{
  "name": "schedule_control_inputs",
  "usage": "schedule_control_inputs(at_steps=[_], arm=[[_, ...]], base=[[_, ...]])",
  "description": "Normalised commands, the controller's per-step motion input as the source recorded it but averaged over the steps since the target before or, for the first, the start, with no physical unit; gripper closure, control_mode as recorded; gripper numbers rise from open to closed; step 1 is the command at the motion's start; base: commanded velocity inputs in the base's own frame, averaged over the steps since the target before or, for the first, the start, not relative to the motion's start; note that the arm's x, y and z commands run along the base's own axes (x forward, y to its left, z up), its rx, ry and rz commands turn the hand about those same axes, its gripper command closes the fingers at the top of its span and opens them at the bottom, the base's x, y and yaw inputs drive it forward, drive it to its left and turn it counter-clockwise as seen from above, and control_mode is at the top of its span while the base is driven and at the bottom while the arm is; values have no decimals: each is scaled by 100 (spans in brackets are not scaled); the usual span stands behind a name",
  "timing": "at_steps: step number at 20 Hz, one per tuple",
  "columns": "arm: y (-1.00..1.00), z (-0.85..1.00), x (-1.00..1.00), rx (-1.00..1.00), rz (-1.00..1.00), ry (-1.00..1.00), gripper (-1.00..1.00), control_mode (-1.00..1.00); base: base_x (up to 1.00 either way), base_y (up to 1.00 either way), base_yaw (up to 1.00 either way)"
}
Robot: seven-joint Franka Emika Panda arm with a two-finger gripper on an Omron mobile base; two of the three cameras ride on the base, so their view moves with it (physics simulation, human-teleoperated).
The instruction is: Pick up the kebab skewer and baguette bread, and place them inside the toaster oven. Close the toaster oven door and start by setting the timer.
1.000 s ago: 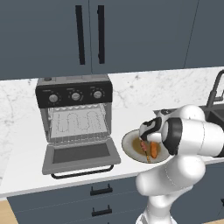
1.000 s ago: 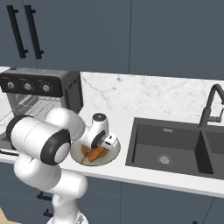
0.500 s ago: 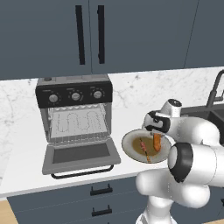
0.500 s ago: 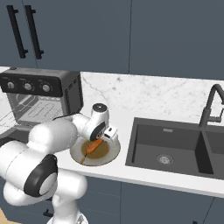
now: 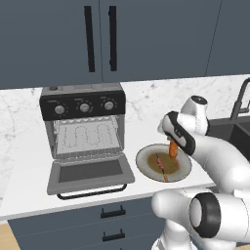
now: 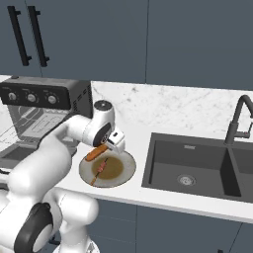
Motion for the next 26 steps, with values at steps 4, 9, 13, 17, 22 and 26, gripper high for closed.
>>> schedule_control_inputs(at_steps=[4,9,13,17,22,26], arm=[[63,51,-21,3,-27,0,100,-100],[75,43,-15,10,-39,-4,100,-100],[72,19,-14,18,-40,-15,100,-100],[78,17,-5,22,-38,-22,100,-100],[79,5,-1,25,-31,-22,100,-100],[54,9,-7,24,-10,-10,100,-100]], base=[[0,0,0],[0,0,0],[0,0,0],[0,0,0],[0,0,0],[0,0,0]])
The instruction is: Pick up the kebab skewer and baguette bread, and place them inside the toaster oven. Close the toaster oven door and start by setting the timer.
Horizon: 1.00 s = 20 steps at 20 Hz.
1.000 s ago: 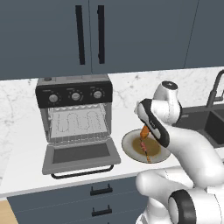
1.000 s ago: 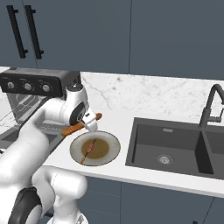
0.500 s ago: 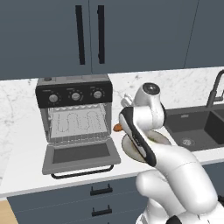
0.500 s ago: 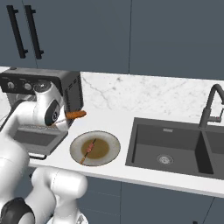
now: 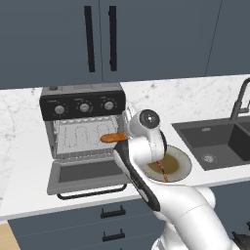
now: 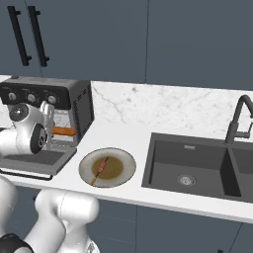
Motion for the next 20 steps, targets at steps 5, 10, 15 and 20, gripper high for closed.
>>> schedule_control_inputs(at_steps=[5,10,15,20], arm=[[43,10,2,16,0,-4,100,-100],[70,2,23,8,0,-6,100,-100],[77,0,36,0,-2,-5,100,-100],[62,4,46,0,-7,-6,100,-100]], base=[[0,0,0],[0,0,0],[0,0,0],[0,0,0]])
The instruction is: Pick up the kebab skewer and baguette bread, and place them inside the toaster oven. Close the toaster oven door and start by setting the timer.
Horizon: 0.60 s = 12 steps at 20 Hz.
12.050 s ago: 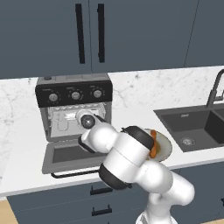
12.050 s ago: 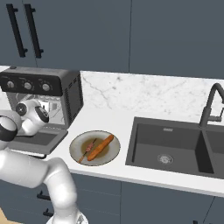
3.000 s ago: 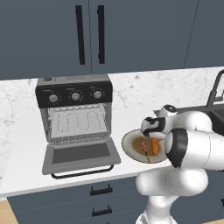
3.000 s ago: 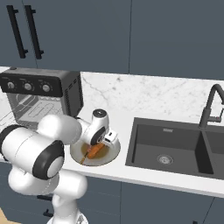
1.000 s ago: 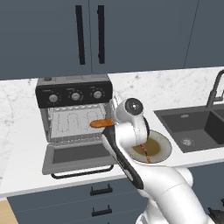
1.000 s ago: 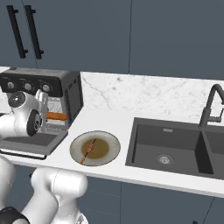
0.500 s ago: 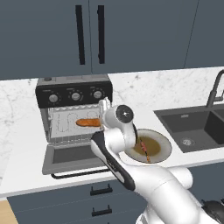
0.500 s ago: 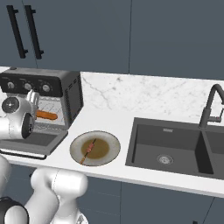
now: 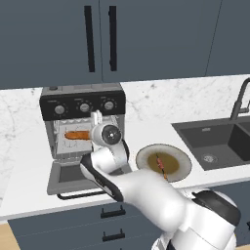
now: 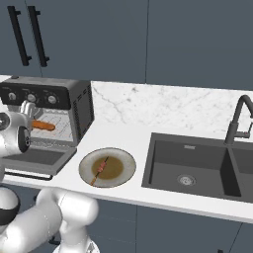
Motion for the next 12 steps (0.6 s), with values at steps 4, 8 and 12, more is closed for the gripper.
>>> schedule_control_inputs(at_steps=[4,8,12], arm=[[34,1,40,0,-11,-1,100,-100],[1,0,47,0,-13,0,100,-100],[0,0,47,0,-9,0,100,-100]], base=[[0,0,0],[0,0,0],[0,0,0]])
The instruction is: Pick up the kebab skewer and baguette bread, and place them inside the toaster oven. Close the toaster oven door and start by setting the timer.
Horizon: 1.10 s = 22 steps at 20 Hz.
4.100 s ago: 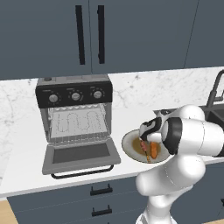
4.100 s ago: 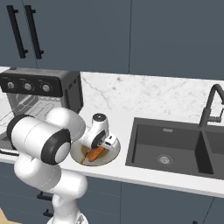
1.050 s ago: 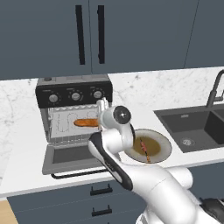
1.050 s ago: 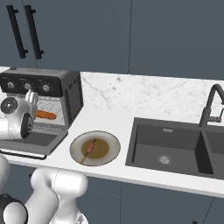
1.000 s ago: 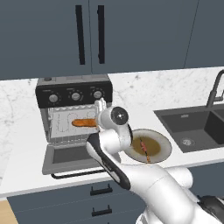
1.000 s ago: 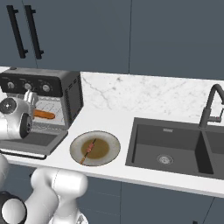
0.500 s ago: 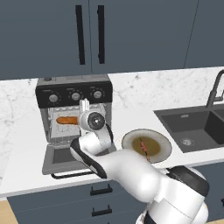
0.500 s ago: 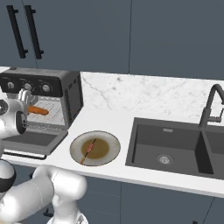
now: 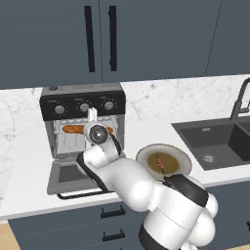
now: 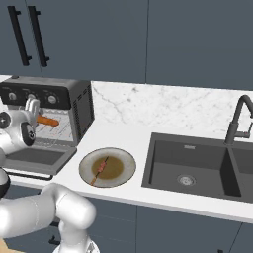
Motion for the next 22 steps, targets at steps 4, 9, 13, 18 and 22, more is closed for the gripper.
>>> schedule_control_inputs(at_steps=[4,9,13,18,22], arm=[[0,0,37,0,-1,0,100,-100],[0,0,17,0,0,0,100,-100],[0,0,0,0,0,3,100,-100],[-9,-2,0,0,0,0,100,-100],[-19,0,8,0,2,0,100,-100]], base=[[0,0,0],[0,0,0],[0,0,0],[0,0,0],[0,0,0]])
